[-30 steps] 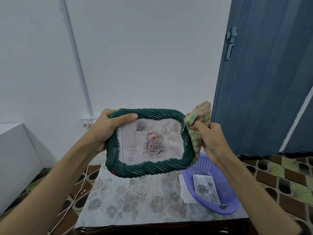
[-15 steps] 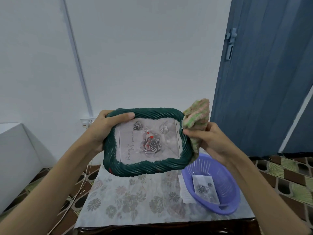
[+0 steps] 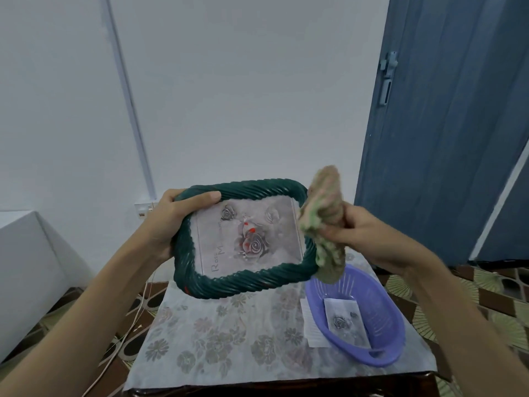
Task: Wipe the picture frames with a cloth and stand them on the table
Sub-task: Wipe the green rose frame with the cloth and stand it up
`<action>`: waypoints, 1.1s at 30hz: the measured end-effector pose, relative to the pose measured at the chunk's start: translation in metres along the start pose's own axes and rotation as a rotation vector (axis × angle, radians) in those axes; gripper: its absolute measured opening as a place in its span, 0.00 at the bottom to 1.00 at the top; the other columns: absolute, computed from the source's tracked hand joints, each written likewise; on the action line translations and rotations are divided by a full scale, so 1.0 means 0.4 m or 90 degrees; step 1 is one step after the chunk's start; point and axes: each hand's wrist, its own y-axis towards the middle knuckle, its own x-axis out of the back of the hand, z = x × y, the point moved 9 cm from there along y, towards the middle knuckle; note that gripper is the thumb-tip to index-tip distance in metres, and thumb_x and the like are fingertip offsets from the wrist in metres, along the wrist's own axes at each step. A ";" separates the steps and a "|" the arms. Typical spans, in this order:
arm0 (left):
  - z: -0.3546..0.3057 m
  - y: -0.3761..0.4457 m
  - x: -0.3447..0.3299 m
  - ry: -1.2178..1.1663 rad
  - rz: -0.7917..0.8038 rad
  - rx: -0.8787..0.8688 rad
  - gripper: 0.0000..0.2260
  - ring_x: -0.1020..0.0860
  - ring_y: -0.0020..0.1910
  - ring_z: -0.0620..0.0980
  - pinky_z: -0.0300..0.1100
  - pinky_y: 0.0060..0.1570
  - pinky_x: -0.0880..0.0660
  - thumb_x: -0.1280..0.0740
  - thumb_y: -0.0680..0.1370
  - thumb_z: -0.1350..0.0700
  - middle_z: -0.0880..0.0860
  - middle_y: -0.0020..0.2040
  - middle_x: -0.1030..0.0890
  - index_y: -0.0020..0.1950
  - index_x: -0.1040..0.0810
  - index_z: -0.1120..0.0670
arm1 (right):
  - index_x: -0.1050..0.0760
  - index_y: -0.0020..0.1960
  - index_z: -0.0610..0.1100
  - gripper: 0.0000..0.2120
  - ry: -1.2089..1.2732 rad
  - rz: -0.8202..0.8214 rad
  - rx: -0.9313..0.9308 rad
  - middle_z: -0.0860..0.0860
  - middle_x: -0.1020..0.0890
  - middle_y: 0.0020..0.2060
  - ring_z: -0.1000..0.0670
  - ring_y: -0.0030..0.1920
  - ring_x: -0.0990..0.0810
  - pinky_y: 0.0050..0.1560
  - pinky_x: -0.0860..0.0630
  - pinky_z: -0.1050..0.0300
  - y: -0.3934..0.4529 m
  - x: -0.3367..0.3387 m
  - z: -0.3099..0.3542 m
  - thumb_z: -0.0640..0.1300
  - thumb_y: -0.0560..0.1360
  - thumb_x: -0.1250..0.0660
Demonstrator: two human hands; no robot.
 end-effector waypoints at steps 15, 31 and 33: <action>-0.012 -0.014 -0.041 0.076 0.079 -0.025 0.14 0.18 0.30 0.51 0.38 0.30 0.22 0.25 0.56 0.49 0.55 0.33 0.16 0.34 0.16 0.57 | 0.25 0.44 0.45 0.03 0.144 -0.223 0.062 0.54 0.20 0.32 0.56 0.32 0.21 0.33 0.23 0.65 0.033 0.038 -0.013 0.39 0.74 0.35; -0.003 0.003 -0.012 0.001 -0.005 -0.044 0.12 0.18 0.32 0.51 0.39 0.34 0.20 0.25 0.57 0.50 0.54 0.35 0.16 0.36 0.16 0.55 | 0.23 0.53 0.45 0.11 0.189 -0.091 -0.014 0.50 0.16 0.46 0.52 0.47 0.18 0.48 0.21 0.58 -0.025 0.003 -0.045 0.40 0.71 0.33; 0.006 0.002 -0.014 0.000 -0.016 -0.036 0.08 0.18 0.32 0.50 0.39 0.33 0.20 0.26 0.61 0.54 0.54 0.34 0.16 0.37 0.16 0.57 | 0.24 0.49 0.47 0.08 0.039 -0.197 0.011 0.48 0.17 0.46 0.49 0.47 0.19 0.49 0.22 0.54 -0.020 0.012 -0.046 0.38 0.72 0.32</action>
